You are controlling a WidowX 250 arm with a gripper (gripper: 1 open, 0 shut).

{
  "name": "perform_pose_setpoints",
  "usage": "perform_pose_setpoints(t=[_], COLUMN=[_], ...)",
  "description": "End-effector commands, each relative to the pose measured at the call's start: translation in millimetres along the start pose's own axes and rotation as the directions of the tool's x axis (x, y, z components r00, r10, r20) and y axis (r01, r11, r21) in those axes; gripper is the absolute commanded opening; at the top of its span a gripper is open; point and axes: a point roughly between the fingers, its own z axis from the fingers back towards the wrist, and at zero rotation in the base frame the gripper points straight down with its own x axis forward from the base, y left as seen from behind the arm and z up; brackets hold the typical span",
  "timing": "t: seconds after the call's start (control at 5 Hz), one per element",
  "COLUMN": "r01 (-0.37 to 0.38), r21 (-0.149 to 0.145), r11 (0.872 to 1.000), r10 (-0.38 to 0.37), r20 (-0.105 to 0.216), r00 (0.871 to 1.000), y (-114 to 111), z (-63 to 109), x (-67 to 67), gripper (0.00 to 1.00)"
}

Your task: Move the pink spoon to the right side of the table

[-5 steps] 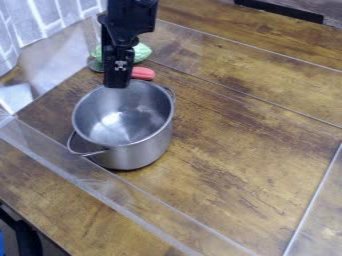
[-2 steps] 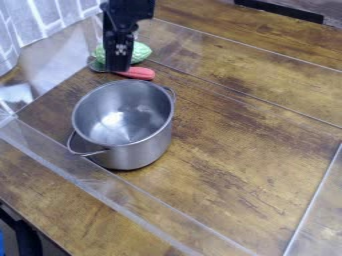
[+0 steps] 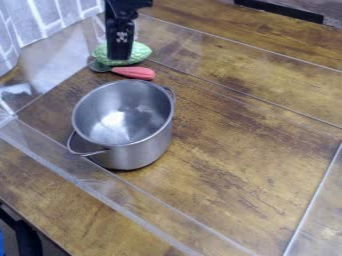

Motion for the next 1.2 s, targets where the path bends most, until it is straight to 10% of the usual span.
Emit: perform_pose_setpoints(t=[0.0, 0.2, 0.6, 0.8, 1.0], r01=[0.018, 0.084, 0.17, 0.261, 0.355], r21=[0.056, 0.063, 0.07, 0.074, 0.081], r11=[0.998, 0.995, 0.983, 0.963, 0.932], r10=[-0.021, -0.087, -0.175, -0.266, -0.36], r20=[0.049, 0.061, 0.07, 0.072, 0.073], r00=[0.999, 0.994, 0.982, 0.961, 0.93], y=[16, 18, 29, 34, 40], z=[3.7, -3.4, -8.0, -18.7, -29.6], x=[10.2, 7.6, 0.8, 12.3, 24.8], gripper=[1.0, 0.0, 0.0, 1.0, 1.0])
